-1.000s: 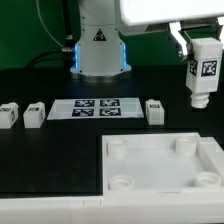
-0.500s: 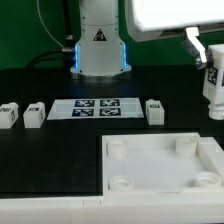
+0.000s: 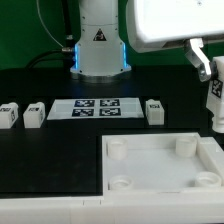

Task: Assemble one leg

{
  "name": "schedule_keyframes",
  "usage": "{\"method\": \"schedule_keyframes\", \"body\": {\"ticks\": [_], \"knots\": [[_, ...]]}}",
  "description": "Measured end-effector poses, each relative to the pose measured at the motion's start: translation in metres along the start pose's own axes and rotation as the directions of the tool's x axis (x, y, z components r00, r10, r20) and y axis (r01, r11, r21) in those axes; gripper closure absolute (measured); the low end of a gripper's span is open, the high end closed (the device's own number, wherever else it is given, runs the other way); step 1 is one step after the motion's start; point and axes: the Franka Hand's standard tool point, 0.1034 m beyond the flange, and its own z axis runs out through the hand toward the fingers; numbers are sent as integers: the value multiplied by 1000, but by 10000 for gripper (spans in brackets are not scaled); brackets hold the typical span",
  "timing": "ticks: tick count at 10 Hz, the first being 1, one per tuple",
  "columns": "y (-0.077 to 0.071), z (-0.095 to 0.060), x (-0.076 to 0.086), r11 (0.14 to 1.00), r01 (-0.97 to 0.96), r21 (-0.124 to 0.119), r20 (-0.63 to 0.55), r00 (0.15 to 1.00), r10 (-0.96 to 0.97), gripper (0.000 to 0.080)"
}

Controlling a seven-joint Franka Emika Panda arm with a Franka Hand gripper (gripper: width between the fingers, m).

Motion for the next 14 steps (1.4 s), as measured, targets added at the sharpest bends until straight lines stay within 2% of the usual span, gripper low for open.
{"method": "schedule_keyframes", "body": {"ticks": [2,4,6,8,10,14], "knots": [[6,12,-4,1000,2,-2,2,1000,-2,506],[8,36,-18,1000,4,-1,7,1000,-4,506],[10,48,-29,1000,1,-2,11,1000,-1,506],[11,50,-32,1000,1,-2,16,1000,-1,506],[4,53,-37,1000,7,4,26,1000,-7,506],[8,55,-37,1000,7,1,22,1000,-7,506]]}}
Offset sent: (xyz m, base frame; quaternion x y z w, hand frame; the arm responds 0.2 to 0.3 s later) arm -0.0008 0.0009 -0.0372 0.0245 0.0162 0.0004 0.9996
